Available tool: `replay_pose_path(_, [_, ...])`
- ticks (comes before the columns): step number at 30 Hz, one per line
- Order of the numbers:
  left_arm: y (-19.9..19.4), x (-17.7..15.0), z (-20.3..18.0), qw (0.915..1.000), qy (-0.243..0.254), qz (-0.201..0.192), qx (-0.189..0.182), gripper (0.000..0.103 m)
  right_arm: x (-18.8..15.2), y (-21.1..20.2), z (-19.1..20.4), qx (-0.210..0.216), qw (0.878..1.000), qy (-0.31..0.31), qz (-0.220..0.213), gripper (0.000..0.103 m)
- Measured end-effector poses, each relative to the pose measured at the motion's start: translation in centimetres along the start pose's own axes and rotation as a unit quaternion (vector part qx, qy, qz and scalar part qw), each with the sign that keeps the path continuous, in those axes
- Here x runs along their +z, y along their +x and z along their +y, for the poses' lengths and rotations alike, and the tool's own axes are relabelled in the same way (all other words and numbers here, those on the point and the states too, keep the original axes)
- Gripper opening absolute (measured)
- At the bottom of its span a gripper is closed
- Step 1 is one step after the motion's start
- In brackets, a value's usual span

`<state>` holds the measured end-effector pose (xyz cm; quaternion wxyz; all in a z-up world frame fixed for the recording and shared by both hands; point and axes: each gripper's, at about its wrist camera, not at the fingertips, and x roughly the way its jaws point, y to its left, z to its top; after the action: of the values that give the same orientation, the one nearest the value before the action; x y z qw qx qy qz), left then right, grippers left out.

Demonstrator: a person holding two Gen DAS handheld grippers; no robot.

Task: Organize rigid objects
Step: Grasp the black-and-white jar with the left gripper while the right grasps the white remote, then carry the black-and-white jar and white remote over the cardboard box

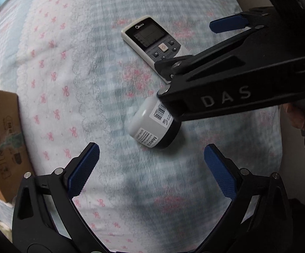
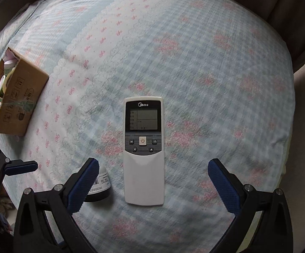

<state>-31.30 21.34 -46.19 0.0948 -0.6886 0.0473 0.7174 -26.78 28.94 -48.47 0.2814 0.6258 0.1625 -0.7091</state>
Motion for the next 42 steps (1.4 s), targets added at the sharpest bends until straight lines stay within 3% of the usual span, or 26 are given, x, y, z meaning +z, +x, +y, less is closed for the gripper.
replay_pose_path(2, [1.3, 0.2, 0.1, 1.0000, 0.001, 0.002, -0.002, 0.093, 0.0, 1.9, 0.2, 0.008, 1.000, -0.002, 0.016, 0.096])
replay_pose_path(7, [3.1, 0.2, 0.3, 0.9999, -0.001, -0.003, -0.013, 0.082, -0.3, 4.4, 0.3, 0.016, 0.999, 0.014, 0.033, 0.091])
replay_pose_path(11, [3.9, 0.2, 0.2, 0.9999, 0.000, -0.006, -0.011, 0.076, -0.5, 4.6, 0.4, 0.000, 1.000, 0.006, 0.028, 0.089])
replay_pose_path(13, [4.1, 0.3, 0.4, 0.9998, -0.007, -0.009, -0.017, 0.073, -0.5, 4.6, 0.5, -0.013, 1.000, -0.002, 0.027, 0.083])
replay_pose_path(14, [4.2, 0.2, 0.4, 0.9997, -0.010, -0.011, -0.021, 0.062, -0.6, 4.6, 0.4, -0.015, 1.000, -0.005, 0.025, 0.081])
replay_pose_path(15, [4.2, 0.2, 0.5, 0.9995, -0.012, -0.011, -0.027, 0.060, -0.6, 4.5, 0.4, -0.018, 1.000, -0.008, 0.024, 0.080])
replay_pose_path(18, [4.0, 0.0, 0.6, 0.9993, -0.013, -0.021, -0.028, 0.058, -0.8, 4.0, 0.0, -0.023, 1.000, -0.008, 0.018, 0.068])
replay_pose_path(20, [3.8, -0.2, 0.8, 0.9991, -0.016, -0.021, -0.033, 0.058, -1.0, 3.5, -0.2, -0.021, 1.000, -0.005, 0.013, 0.054])
replay_pose_path(31, [3.4, -1.1, 1.6, 0.9984, -0.033, -0.018, -0.042, 0.058, -2.5, 1.8, -2.5, 0.009, 0.999, 0.038, -0.003, 0.053])
replay_pose_path(42, [0.2, -2.2, 3.0, 0.9945, -0.068, -0.046, -0.065, 0.058, -4.7, -2.4, -4.8, 0.035, 0.995, 0.087, -0.036, 0.053])
